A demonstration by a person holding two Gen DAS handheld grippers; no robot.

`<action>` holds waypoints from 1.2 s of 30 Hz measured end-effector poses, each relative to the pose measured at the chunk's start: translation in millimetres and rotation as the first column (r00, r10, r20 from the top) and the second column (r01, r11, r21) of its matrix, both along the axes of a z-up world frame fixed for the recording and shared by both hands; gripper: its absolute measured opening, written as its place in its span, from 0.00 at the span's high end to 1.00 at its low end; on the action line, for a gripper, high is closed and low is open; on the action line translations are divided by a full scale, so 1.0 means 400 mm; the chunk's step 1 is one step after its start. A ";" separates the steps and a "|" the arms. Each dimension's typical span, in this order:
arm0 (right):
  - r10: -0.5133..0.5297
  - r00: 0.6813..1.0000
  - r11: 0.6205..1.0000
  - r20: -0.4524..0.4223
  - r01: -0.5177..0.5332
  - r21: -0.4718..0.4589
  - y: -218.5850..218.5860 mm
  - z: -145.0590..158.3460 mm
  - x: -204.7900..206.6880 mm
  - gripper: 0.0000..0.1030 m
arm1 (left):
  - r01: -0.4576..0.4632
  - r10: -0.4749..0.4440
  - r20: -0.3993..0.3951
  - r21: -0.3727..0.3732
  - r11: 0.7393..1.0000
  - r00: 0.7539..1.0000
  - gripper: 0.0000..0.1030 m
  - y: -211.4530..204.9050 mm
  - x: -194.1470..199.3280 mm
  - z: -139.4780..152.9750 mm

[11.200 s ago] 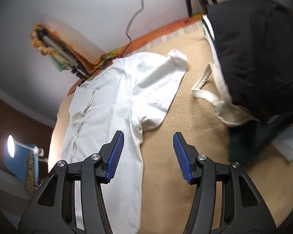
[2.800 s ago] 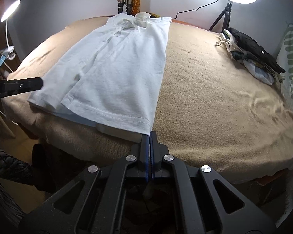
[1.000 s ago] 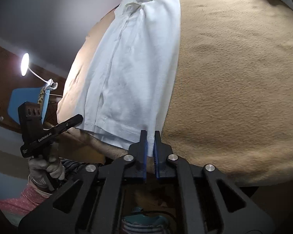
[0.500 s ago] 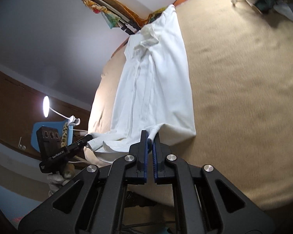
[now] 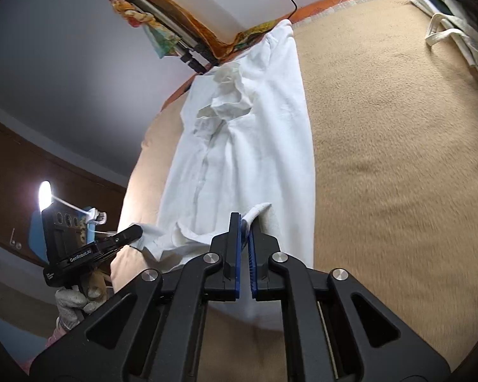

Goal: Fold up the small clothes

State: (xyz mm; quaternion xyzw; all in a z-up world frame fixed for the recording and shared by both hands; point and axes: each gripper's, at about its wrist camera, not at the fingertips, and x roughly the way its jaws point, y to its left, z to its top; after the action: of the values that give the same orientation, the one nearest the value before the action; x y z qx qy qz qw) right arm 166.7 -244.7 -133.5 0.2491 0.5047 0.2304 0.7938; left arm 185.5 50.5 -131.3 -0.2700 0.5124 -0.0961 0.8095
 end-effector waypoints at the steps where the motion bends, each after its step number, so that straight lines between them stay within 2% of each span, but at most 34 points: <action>1: -0.001 1.000 1.000 -0.001 0.001 -0.006 0.002 -0.008 0.011 0.95 | -0.006 0.006 0.001 -0.001 1.000 1.000 0.99 0.002 0.006 -0.003; 2: -0.003 1.000 1.000 -0.003 0.003 -0.009 0.003 -0.015 0.020 0.94 | -0.013 0.013 0.004 0.014 1.000 1.000 0.92 0.004 0.011 -0.002; 3: -0.012 1.000 1.000 -0.010 0.012 -0.013 0.000 -0.021 0.029 0.94 | -0.016 0.015 0.014 0.030 0.999 1.000 0.78 0.005 0.013 0.003; 4: -0.019 1.000 1.000 -0.019 0.019 -0.016 -0.003 -0.024 0.036 0.92 | -0.027 0.026 0.028 0.052 0.998 0.999 0.73 0.010 0.011 0.013; 5: -0.018 1.000 1.000 -0.023 0.018 -0.019 -0.007 -0.024 0.038 0.84 | -0.048 0.044 0.052 0.069 0.996 0.998 0.71 0.017 0.005 0.026; 7: -0.025 1.000 0.999 0.006 0.026 -0.037 -0.015 -0.007 0.036 0.70 | -0.049 0.040 0.100 0.095 0.994 0.994 0.71 0.023 -0.006 0.053; 10: -0.017 0.997 0.995 0.075 0.025 -0.094 -0.021 0.032 0.015 0.69 | -0.030 0.010 0.144 0.141 0.990 0.990 0.71 0.014 -0.024 0.079; 13: 0.007 0.995 0.996 0.102 0.001 -0.084 -0.026 0.055 -0.020 0.69 | 0.023 -0.045 0.148 0.150 0.988 0.988 0.73 -0.011 -0.043 0.083; 17: 0.121 0.985 0.985 0.120 -0.105 -0.137 0.016 0.060 -0.053 0.69 | 0.126 -0.152 0.119 0.205 0.971 0.981 0.76 -0.066 -0.060 0.066; 21: 0.219 0.972 0.968 0.085 -0.206 -0.142 0.070 0.021 -0.056 0.69 | 0.187 -0.201 0.061 0.180 0.966 0.978 0.76 -0.101 -0.050 0.024; 23: 0.231 0.971 0.967 0.061 -0.222 -0.125 0.085 -0.008 -0.042 0.69 | 0.220 -0.230 0.036 0.181 0.959 0.973 0.76 -0.127 -0.030 -0.004; 26: 0.137 0.989 0.982 0.053 -0.129 -0.139 0.068 -0.036 -0.007 0.69 | 0.199 -0.211 0.043 0.202 0.959 0.977 0.76 -0.136 0.005 -0.027; 27: 0.065 0.997 0.986 0.043 -0.057 -0.154 0.046 -0.044 0.012 0.69 | 0.173 -0.189 0.052 0.224 0.959 0.981 0.75 -0.130 0.021 -0.030; 29: -0.027 0.999 0.982 0.047 0.035 -0.187 0.006 -0.046 0.024 0.69 | 0.109 -0.137 0.084 0.277 0.955 0.987 0.74 -0.110 0.044 -0.022; 30: -0.049 0.997 0.976 0.061 0.061 -0.210 -0.008 -0.041 0.021 0.69 | 0.085 -0.117 0.098 0.279 0.956 0.988 0.73 -0.095 0.050 -0.014; 33: -0.040 0.993 0.971 0.111 0.065 -0.232 -0.031 -0.024 0.003 0.69 | 0.045 -0.093 0.139 0.311 0.949 0.986 0.67 -0.059 0.048 0.005; 36: -0.016 0.994 0.982 0.112 0.037 -0.187 -0.038 -0.028 -0.001 0.69 | 0.051 -0.091 0.119 0.305 0.951 0.989 0.67 -0.040 0.052 -0.008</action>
State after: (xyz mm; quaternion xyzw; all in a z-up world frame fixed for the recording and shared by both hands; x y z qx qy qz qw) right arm 166.2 -259.9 -144.8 0.1665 0.4766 0.1840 0.8434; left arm 206.5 34.5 -134.4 -0.1179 0.4759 -0.0635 0.8693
